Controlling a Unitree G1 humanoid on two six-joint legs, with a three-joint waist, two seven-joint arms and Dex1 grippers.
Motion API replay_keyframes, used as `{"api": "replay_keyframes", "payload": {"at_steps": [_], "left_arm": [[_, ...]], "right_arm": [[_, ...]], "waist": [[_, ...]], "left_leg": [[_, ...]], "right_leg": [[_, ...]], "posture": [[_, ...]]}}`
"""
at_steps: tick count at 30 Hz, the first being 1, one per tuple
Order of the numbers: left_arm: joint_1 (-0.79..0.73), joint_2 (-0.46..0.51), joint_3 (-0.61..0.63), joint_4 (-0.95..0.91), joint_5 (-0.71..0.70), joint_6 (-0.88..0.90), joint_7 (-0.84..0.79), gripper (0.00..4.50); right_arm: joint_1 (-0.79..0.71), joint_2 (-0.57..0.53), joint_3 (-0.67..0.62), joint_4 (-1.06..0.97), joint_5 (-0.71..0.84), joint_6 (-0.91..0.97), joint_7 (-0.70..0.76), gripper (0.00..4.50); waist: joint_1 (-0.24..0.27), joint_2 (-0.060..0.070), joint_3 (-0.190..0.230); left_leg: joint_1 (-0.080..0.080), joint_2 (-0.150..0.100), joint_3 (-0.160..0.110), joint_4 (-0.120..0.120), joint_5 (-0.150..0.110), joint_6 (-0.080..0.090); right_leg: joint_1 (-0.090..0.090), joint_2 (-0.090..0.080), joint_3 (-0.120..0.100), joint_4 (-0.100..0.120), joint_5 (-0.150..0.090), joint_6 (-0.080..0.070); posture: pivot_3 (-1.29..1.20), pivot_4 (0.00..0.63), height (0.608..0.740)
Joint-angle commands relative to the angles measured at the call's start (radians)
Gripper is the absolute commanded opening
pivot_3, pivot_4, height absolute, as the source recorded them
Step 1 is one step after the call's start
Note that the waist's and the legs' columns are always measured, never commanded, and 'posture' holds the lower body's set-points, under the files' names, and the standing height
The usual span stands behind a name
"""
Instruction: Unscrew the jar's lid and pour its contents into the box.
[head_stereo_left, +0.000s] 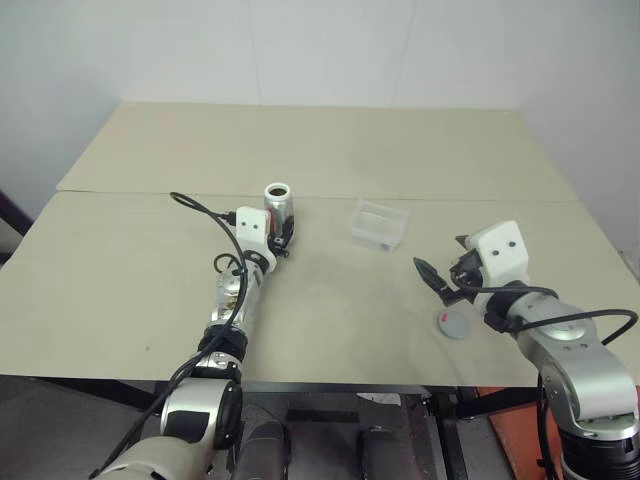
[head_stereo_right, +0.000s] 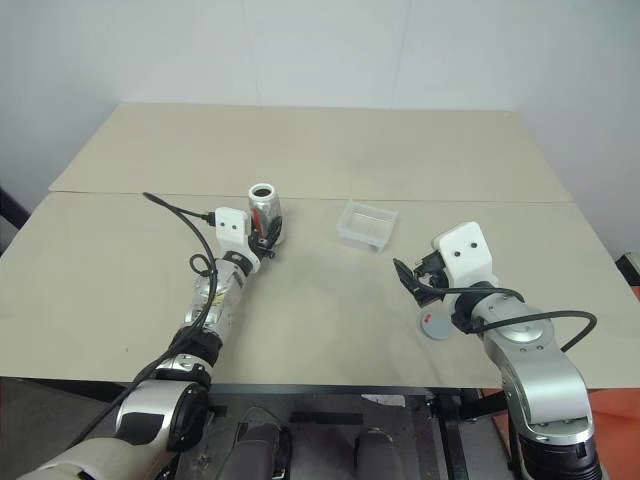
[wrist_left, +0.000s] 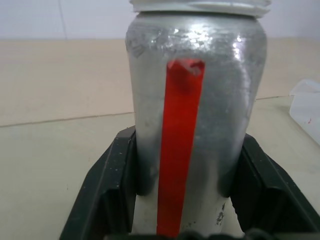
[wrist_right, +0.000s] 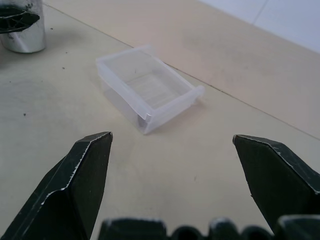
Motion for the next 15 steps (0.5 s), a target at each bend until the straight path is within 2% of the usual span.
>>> {"api": "replay_keyframes", "payload": {"at_steps": [1, 3, 4, 9, 15], "left_arm": [[0.026, -0.003, 0.011, -0.067, -0.046, 0.031, -0.034, 3.73], [0.046, -0.001, 0.005, -0.106, -0.049, 0.041, -0.043, 4.37], [0.059, -0.002, -0.002, -0.133, -0.046, 0.047, -0.042, 4.47], [0.125, -0.001, -0.033, -0.261, -0.017, 0.079, -0.009, 4.47], [0.278, 0.041, -0.058, -0.549, -0.007, 0.162, 0.002, 4.47]], "right_arm": [[-0.002, -0.012, -0.015, -0.026, -0.015, -0.033, 0.001, 4.50], [-0.003, -0.010, -0.013, -0.021, -0.018, -0.037, 0.003, 4.50], [-0.005, -0.009, -0.011, -0.017, -0.019, -0.039, 0.004, 4.50], [-0.018, -0.005, 0.009, 0.007, -0.030, -0.059, 0.013, 4.50], [-0.040, -0.011, 0.022, 0.041, -0.035, -0.084, 0.032, 4.50]], "waist": [[-0.001, 0.000, 0.000], [-0.002, 0.000, 0.000], [-0.003, 0.000, 0.000], [-0.003, 0.000, 0.000], [-0.008, 0.000, 0.000]], "left_leg": [[0.000, 0.000, 0.000, 0.000, 0.000, 0.000], [0.000, 0.000, 0.000, 0.000, 0.000, 0.000], [0.000, 0.000, 0.000, 0.000, 0.000, 0.000], [0.000, 0.000, 0.000, 0.000, 0.000, 0.000], [0.000, 0.001, -0.001, 0.000, 0.000, 0.000]], "right_leg": [[0.000, 0.000, 0.000, 0.000, 0.000, 0.000], [0.000, 0.000, 0.000, 0.000, 0.000, 0.000], [0.000, 0.000, 0.000, 0.000, 0.000, 0.000], [0.001, 0.000, 0.000, 0.000, 0.000, 0.000], [0.000, 0.000, 0.000, 0.000, 0.000, 0.000]], "posture": [[0.00, 0.150, 0.740], [0.00, 0.150, 0.740], [0.00, 0.150, 0.740], [0.00, 0.150, 0.740], [0.00, 0.150, 0.740]]}}
